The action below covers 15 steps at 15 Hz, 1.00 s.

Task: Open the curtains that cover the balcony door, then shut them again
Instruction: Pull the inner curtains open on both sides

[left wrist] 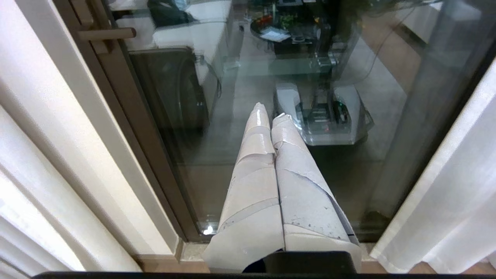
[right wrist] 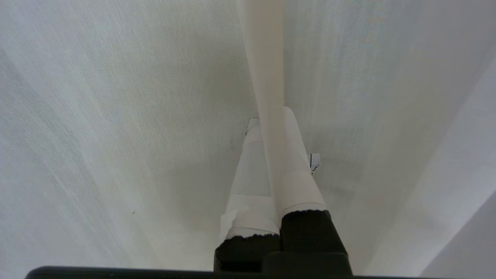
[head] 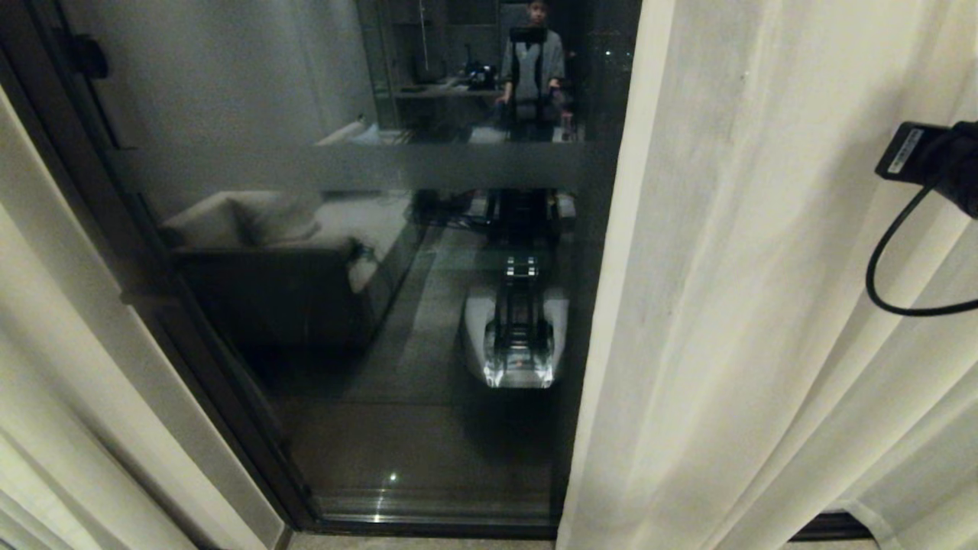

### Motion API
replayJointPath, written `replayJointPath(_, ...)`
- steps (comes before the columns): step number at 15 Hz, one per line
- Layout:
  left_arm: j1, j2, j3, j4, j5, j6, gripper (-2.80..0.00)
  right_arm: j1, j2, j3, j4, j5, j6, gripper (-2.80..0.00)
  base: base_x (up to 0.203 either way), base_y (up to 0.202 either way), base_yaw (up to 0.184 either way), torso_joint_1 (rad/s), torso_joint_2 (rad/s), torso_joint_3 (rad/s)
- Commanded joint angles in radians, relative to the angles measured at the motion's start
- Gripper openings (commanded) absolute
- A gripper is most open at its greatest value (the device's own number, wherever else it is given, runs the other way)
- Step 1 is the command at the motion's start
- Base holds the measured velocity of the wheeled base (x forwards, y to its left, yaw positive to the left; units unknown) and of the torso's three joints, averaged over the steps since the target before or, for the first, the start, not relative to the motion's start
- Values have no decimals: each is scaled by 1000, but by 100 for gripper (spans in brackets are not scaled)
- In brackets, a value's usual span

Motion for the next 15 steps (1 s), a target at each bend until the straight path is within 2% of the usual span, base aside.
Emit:
replayJointPath(1, 0, 0, 0, 0, 2, 0, -280, 0, 0, 1, -2, -2, 0, -280, 0, 0, 0, 0, 0, 0)
replayJointPath(4, 0, 0, 0, 0, 2, -2, -280, 0, 2, 3, -2, -2, 0, -280, 2, -110, 12, 2, 3, 1)
replayJointPath(15, 0, 0, 0, 0, 4, -12, -280, -43, 14, 0, -11, -2, 2, -280, 0, -191, 3, 2, 2, 3)
